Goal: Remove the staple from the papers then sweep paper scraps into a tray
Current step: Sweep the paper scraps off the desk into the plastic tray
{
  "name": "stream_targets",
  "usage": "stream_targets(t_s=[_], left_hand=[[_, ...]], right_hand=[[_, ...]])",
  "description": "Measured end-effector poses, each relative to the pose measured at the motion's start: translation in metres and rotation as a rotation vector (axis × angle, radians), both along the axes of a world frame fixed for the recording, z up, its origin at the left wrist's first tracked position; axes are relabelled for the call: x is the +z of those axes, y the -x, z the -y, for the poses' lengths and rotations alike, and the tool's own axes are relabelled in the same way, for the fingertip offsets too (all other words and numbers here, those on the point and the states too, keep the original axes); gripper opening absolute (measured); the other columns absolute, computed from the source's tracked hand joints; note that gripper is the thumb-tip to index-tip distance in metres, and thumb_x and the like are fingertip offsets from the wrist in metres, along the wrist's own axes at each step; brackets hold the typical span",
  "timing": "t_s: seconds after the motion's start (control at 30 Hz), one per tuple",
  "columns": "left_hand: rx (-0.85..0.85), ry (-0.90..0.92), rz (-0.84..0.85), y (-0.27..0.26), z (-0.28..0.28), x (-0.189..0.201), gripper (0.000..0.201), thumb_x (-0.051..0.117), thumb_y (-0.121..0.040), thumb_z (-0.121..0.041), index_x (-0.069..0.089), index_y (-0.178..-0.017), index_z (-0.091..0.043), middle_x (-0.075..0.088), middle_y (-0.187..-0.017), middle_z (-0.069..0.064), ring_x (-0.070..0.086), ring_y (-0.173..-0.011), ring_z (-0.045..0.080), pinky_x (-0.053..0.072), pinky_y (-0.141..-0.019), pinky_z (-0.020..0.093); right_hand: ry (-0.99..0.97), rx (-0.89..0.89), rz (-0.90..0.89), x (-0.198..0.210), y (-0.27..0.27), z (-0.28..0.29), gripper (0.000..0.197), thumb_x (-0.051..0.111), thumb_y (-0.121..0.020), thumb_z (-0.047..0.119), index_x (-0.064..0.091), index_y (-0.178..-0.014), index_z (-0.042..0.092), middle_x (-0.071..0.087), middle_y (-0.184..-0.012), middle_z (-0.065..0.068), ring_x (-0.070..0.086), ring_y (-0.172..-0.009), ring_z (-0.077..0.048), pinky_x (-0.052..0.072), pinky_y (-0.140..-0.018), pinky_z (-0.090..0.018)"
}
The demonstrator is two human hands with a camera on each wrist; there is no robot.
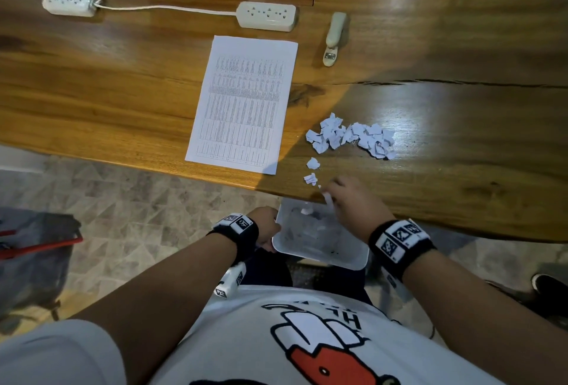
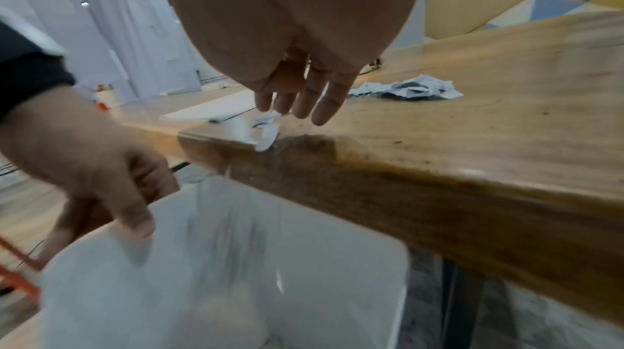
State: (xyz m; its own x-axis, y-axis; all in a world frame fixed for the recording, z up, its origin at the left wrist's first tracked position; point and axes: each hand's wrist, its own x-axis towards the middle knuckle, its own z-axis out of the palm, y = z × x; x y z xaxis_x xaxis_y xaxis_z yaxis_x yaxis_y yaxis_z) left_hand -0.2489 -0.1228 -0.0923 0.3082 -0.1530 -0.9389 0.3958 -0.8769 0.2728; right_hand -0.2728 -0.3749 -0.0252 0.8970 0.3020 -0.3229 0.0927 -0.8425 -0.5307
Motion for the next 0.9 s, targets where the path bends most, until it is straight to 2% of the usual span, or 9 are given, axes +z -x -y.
stream_targets(t_s=[0.1,0.2,0.3,0.43,0.53,0.67,0.77,0.83,0.9], left_hand=[[0.003,-0.002,0.012,0.001,0.002,0.002,0.031,0.056,-0.101,-0.013,0.073,-0.125,-0.004,0.08,-0.112,0.021,0.082,-0.077,0.031,0.07,-0.07,0.042],[-0.012,-0.006,0.013,0.001,0.001,0.004,0.033,0.058,-0.1,-0.013,0.073,-0.128,-0.005,0.081,-0.113,0.02,0.083,-0.076,0.031,0.07,-0.068,0.04],[0.004,-0.003,-0.003,0.0,-0.001,0.003,0.034,0.06,-0.098,-0.012,0.073,-0.128,-0.004,0.08,-0.115,0.021,0.083,-0.082,0.034,0.07,-0.075,0.047],[0.055,0.009,0.004,-0.001,-0.004,-0.001,0.031,0.055,-0.104,-0.012,0.071,-0.13,-0.004,0.079,-0.119,0.021,0.082,-0.073,0.027,0.067,-0.058,0.033],[0.092,0.019,0.006,0.0,-0.005,-0.004,0.03,0.054,-0.105,-0.011,0.07,-0.13,-0.005,0.078,-0.12,0.021,0.079,-0.063,0.021,0.065,-0.053,0.029],[0.074,0.015,0.01,-0.004,-0.009,-0.002,0.03,0.055,-0.103,-0.01,0.071,-0.128,-0.004,0.079,-0.118,0.02,0.082,-0.073,0.029,0.07,-0.068,0.041],[0.018,-0.001,0.033,-0.007,-0.012,0.003,0.039,0.057,-0.095,-0.017,0.071,-0.127,0.001,0.079,-0.119,0.024,0.081,-0.082,0.038,0.07,-0.076,0.049],[-0.029,-0.01,0.041,-0.009,-0.015,0.003,0.044,0.058,-0.091,-0.019,0.072,-0.127,0.003,0.079,-0.117,0.027,0.081,-0.089,0.042,0.068,-0.084,0.057],[-0.033,0.001,0.034,-0.011,-0.018,0.002,0.039,0.057,-0.095,-0.015,0.073,-0.127,0.002,0.079,-0.115,0.027,0.082,-0.088,0.042,0.068,-0.082,0.058]], right_hand=[[0.067,-0.155,0.058,-0.003,-0.03,-0.001,0.05,0.048,-0.096,0.001,0.057,-0.141,0.02,0.052,-0.144,-0.006,0.043,-0.134,-0.028,0.039,-0.111,-0.042],[0.135,-0.123,0.037,-0.008,-0.053,-0.007,0.07,0.052,-0.09,-0.005,0.04,-0.155,0.018,0.039,-0.158,-0.008,0.036,-0.14,-0.033,0.035,-0.116,-0.046],[0.157,0.022,0.045,-0.011,-0.039,-0.013,0.061,0.062,-0.09,0.004,0.049,-0.148,0.016,0.044,-0.153,-0.007,0.038,-0.137,-0.031,0.04,-0.114,-0.044],[0.034,0.133,0.02,-0.002,0.008,-0.018,0.038,0.056,-0.092,0.004,0.068,-0.125,0.018,0.061,-0.132,-0.003,0.049,-0.117,-0.022,0.042,-0.092,-0.027],[0.008,0.052,0.01,0.001,-0.009,-0.014,0.04,0.053,-0.096,0.008,0.066,-0.131,0.023,0.061,-0.133,-0.001,0.051,-0.121,-0.022,0.048,-0.102,-0.038],[0.118,-0.152,0.061,-0.004,-0.079,-0.006,0.064,0.05,-0.093,0.002,0.041,-0.155,0.015,0.035,-0.163,-0.009,0.032,-0.148,-0.033,0.031,-0.121,-0.048],[0.184,-0.1,-0.06,-0.01,-0.106,-0.006,0.071,0.047,-0.094,-0.001,0.027,-0.161,0.013,0.015,-0.172,-0.01,0.016,-0.157,-0.031,0.021,-0.126,-0.047],[0.217,-0.022,-0.1,-0.011,-0.095,-0.011,0.071,0.047,-0.092,0.0,0.031,-0.159,0.019,0.013,-0.172,-0.007,0.013,-0.158,-0.03,0.024,-0.125,-0.052],[0.14,0.002,-0.066,-0.007,-0.065,-0.018,0.06,0.051,-0.091,0.002,0.05,-0.148,0.021,0.03,-0.167,-0.007,0.027,-0.152,-0.032,0.032,-0.121,-0.054]])
